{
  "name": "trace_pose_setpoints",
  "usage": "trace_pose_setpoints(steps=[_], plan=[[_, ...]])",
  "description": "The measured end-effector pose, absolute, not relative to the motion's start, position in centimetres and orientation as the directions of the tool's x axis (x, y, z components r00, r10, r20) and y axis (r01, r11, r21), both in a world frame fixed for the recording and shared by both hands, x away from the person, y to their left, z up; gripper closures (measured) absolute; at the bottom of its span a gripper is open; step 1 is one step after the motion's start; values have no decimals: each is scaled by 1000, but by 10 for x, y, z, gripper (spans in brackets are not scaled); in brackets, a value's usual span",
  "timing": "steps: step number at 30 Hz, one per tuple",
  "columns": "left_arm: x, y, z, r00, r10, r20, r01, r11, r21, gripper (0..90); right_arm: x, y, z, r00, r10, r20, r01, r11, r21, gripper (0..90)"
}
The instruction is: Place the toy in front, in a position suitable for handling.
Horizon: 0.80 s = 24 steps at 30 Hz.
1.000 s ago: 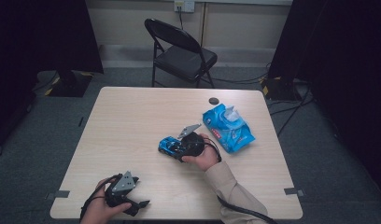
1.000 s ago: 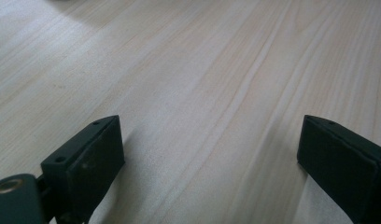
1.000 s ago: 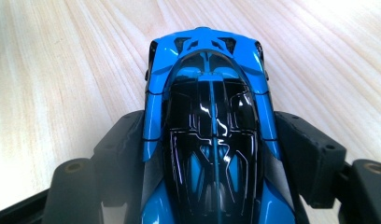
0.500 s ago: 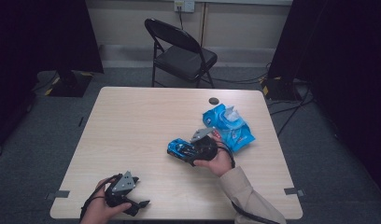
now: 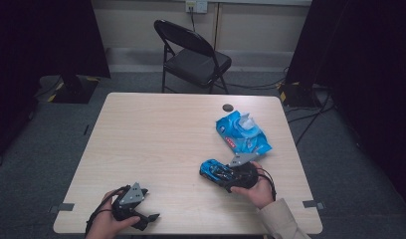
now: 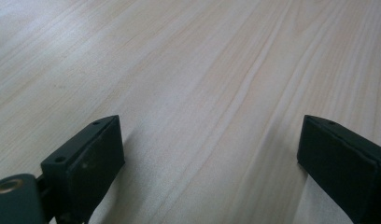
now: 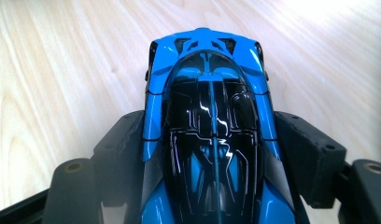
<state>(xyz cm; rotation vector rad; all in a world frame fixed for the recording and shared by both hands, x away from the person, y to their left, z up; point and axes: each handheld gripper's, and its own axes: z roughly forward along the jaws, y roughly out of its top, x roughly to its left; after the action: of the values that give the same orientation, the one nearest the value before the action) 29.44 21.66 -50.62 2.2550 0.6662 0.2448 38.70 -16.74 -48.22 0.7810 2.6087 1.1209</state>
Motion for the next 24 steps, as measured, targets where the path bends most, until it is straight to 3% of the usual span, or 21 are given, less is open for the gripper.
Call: trace_pose_setpoints(steps=[24], plan=[[295, 216, -507, 843, 537, -25, 387, -574, 721, 66, 374, -176, -501, -810, 585, 31, 414, 534, 737, 274]])
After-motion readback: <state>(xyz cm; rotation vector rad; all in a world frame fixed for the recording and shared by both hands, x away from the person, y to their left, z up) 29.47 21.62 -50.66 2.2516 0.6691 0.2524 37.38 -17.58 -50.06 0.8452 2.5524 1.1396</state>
